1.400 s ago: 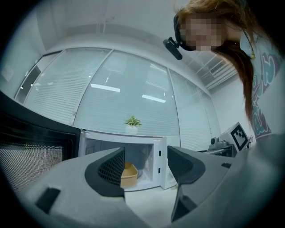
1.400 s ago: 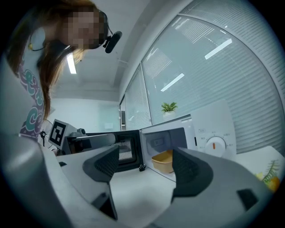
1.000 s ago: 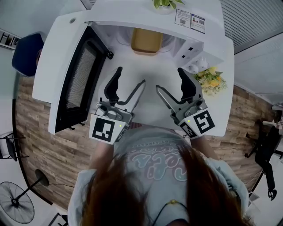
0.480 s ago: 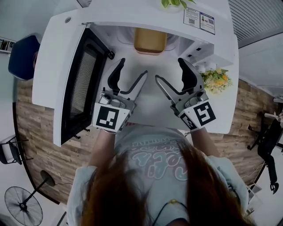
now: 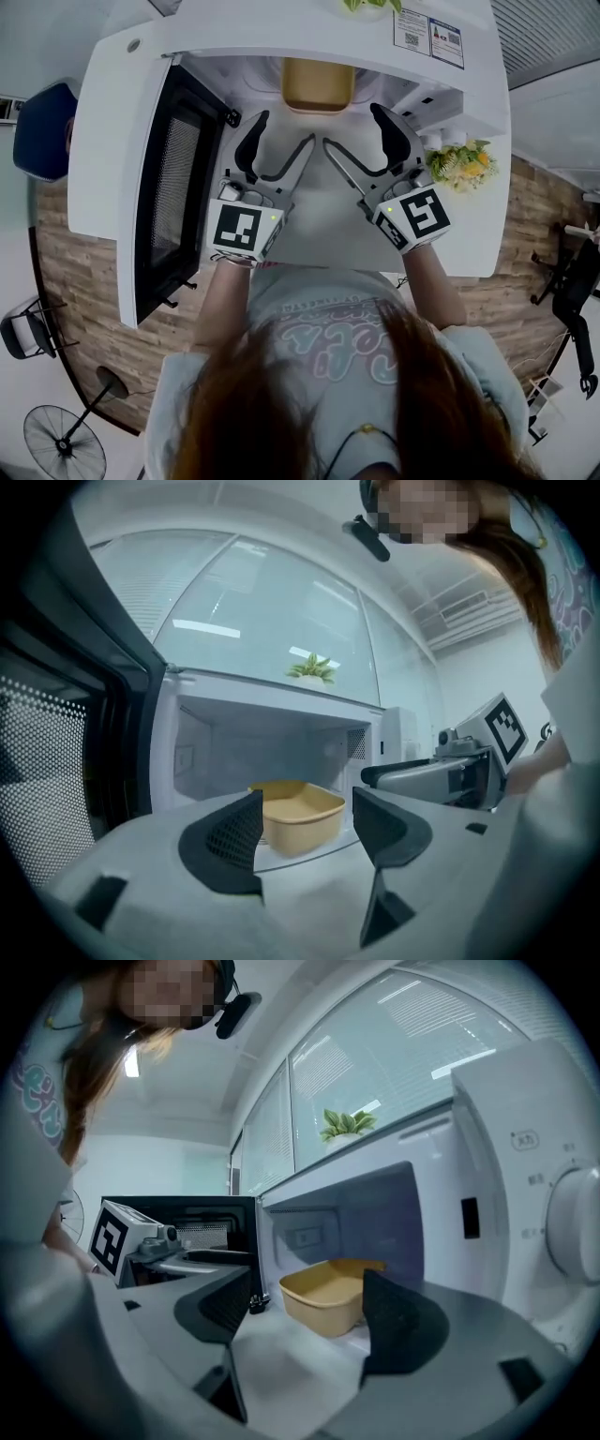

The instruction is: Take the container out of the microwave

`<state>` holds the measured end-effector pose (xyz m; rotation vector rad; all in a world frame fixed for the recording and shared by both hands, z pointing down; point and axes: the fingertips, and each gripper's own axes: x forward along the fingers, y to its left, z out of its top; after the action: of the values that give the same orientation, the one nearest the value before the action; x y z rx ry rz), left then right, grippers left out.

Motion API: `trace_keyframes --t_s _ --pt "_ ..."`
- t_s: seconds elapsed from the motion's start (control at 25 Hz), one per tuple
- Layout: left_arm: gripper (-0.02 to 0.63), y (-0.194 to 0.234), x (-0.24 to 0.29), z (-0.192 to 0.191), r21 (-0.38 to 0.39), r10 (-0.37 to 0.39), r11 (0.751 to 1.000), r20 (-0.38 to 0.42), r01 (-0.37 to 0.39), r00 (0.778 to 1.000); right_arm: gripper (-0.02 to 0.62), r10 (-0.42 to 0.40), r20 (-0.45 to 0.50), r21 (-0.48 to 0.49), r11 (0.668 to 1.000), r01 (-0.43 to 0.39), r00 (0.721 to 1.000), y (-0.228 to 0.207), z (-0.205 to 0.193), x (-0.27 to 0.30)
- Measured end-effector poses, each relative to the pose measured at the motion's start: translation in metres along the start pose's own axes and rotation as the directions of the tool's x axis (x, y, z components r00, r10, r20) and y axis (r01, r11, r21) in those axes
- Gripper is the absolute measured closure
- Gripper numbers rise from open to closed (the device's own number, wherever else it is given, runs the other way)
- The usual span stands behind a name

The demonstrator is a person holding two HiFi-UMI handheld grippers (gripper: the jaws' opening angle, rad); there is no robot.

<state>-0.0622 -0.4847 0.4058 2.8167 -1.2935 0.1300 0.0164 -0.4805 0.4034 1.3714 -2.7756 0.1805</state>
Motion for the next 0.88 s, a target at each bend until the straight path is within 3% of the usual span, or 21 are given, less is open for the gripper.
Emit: trace_keyframes --t_s 0.56,0.88 --pt "0.31 0.021 0.029 -0.03 0.009 0.003 1.0 -0.088 -0.002 0.996 0.244 -0.037 -0.087 -0.037 0.999 0.034 0.996 -0.018 -0.036 0.034" --pt "0.31 0.016 0.042 -0.052 0.095 -0.015 0.995 -0.167 0.031 0.986 0.273 -0.062 -0.116 -0.047 0.997 0.057 0.991 -0.029 -0.047 0.041"
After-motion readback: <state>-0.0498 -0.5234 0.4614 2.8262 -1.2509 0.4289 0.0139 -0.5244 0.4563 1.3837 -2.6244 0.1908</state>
